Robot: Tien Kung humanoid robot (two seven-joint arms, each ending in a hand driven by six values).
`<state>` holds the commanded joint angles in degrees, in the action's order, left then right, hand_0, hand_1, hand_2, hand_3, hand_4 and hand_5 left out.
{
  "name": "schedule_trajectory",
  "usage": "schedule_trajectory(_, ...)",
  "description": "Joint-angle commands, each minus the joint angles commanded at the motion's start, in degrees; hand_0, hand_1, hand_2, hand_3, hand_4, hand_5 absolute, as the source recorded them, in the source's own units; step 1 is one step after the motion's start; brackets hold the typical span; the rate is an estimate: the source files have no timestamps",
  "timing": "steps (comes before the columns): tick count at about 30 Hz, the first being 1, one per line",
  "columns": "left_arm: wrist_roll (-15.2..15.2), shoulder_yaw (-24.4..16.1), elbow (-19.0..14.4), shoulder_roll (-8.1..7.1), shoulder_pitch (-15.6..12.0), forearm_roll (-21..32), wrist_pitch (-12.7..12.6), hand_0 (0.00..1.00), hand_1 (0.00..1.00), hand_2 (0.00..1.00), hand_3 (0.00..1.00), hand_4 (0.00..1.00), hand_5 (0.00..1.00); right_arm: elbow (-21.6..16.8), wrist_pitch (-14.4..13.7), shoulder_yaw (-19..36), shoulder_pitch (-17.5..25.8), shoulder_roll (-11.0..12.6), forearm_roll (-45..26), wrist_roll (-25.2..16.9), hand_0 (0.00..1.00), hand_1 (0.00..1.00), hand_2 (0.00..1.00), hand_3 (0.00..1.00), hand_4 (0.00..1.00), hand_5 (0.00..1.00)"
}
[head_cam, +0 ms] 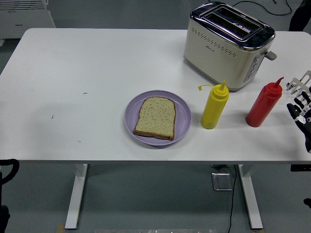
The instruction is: Pick up the cup,pour liquid into bread,place the cup on the desk
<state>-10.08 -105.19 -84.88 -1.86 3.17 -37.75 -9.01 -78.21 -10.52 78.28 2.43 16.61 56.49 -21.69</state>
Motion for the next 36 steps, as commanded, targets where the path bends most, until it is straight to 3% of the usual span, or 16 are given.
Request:
schedule_trajectory(27, 0.1, -0.5, 0.1, 0.18, -0.1, -0.2, -0.1, 0.72, 0.735, 0.73, 0.666, 0.636, 0.998, 7.6, -7.5, -9.5, -10.4, -3.8, 1.3, -1.1, 0.944, 0.902, 0.982, 0.998, 0.928, 0.286)
schedule_trajectory(28, 0.1, -0.6, 0.1, 0.22, -0.1, -0.2, -0.1, 0.72, 0.735, 0.73, 0.666, 0.635, 0.998, 8.2, -8.2, -9.9, -11.0, -4.1, 0.9, -1.2, 0.914, 0.863, 0.929, 0.998, 0.917, 0.275)
schedule_trajectory(33, 0.0, -0.6, 0.1, 0.23, 0.0, -0.2, -0.1, 0.72, 0.735, 0.73, 0.666, 0.635, 0.998, 9.6, -10.7, -11.2, -12.6, -4.8, 0.5, -0.7, 0.914, 0.863, 0.929, 0.998, 0.917, 0.275)
schedule_trajectory(34, 0.0, -0.6, 0.2, 0.23, 0.0, -0.2, -0.1, 0.72, 0.735, 0.729, 0.666, 0.632, 0.998, 9.9, -11.3, -11.6, -12.9, -4.9, 0.3, -0.8, 0.877, 0.797, 0.805, 0.938, 0.896, 0.244)
schedule_trajectory(36, 0.0, -0.7, 0.2, 0.26, 0.0, -0.2, 0.0, 0.72, 0.735, 0.729, 0.666, 0.632, 0.998, 10.6, -12.9, -12.4, -13.5, -5.3, -0.5, -1.1, 0.877, 0.797, 0.805, 0.938, 0.896, 0.244)
